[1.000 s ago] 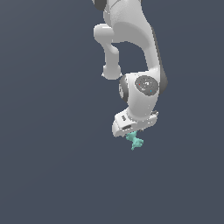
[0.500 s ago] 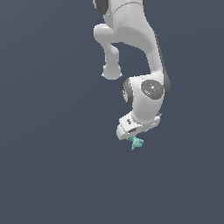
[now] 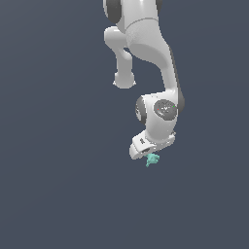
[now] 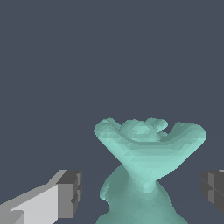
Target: Pick up the object and move it to a goal position.
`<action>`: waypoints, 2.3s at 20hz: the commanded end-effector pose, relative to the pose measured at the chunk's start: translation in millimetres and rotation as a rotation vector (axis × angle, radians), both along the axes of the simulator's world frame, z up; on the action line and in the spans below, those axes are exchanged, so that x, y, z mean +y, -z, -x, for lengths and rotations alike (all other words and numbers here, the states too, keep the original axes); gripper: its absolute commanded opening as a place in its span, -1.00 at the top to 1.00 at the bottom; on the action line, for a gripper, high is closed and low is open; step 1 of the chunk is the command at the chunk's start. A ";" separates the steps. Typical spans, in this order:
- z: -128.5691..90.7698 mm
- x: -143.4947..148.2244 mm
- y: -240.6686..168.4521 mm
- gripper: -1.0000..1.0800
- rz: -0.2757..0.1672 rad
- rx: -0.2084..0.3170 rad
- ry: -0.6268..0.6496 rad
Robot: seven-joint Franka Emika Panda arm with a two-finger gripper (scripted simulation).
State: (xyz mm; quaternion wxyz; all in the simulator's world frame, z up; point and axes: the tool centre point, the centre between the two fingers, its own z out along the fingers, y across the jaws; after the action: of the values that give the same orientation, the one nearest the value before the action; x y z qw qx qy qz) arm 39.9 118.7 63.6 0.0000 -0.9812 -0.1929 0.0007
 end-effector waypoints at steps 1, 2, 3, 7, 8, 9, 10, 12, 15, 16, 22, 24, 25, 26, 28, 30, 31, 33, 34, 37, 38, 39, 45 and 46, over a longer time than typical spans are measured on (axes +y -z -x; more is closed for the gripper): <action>-0.5 0.2 7.7 -0.92 0.000 -0.001 -0.001; -0.7 0.2 9.2 -0.92 0.000 -0.001 -0.001; -1.1 0.2 9.8 -0.92 0.000 -0.001 -0.001; -1.7 0.4 9.6 1.00 0.000 -0.001 -0.001; -1.7 0.4 9.6 1.00 0.000 -0.001 -0.001; -1.7 0.4 9.6 1.00 0.000 -0.001 -0.001; -1.7 0.4 9.6 1.00 0.000 -0.001 -0.001; -1.7 0.4 9.6 1.00 0.000 -0.001 -0.001; -1.7 0.4 9.6 1.00 0.000 -0.001 -0.001; -1.8 0.4 9.6 1.00 0.000 -0.001 -0.001; -4.4 -1.0 -2.6 1.00 0.000 -0.001 -0.001; -6.5 -2.1 -12.0 1.00 0.000 -0.001 -0.001; -7.7 -2.7 -17.6 1.00 0.000 -0.001 -0.001; -9.0 -3.1 -24.0 1.00 0.000 -0.001 -0.001; -12.1 -4.7 -38.1 1.00 0.000 -0.001 -0.001; -15.8 -6.5 -54.5 1.00 0.000 -0.001 -0.001; -17.8 -7.4 -63.4 1.00 0.000 -0.001 -0.001; -22.1 -9.2 -82.4 1.00 -0.001 -0.001 -0.002; -24.3 -10.3 -92.4 1.00 -0.001 -0.001 -0.002; -31.4 -13.5 -122.9 1.00 -0.001 -0.001 -0.002; -33.9 -14.5 -133.2 1.00 -0.001 -0.001 -0.002; -36.4 -15.6 -143.5 1.00 -0.001 -0.001 -0.002; -51.3 -21.8 -203.1 1.00 -0.001 -0.001 -0.002; -53.6 -22.7 -211.8 1.00 -0.001 -0.001 -0.002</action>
State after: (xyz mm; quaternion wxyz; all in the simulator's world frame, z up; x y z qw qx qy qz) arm 90.3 97.5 261.4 0.0005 -0.9811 -0.1937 -0.0007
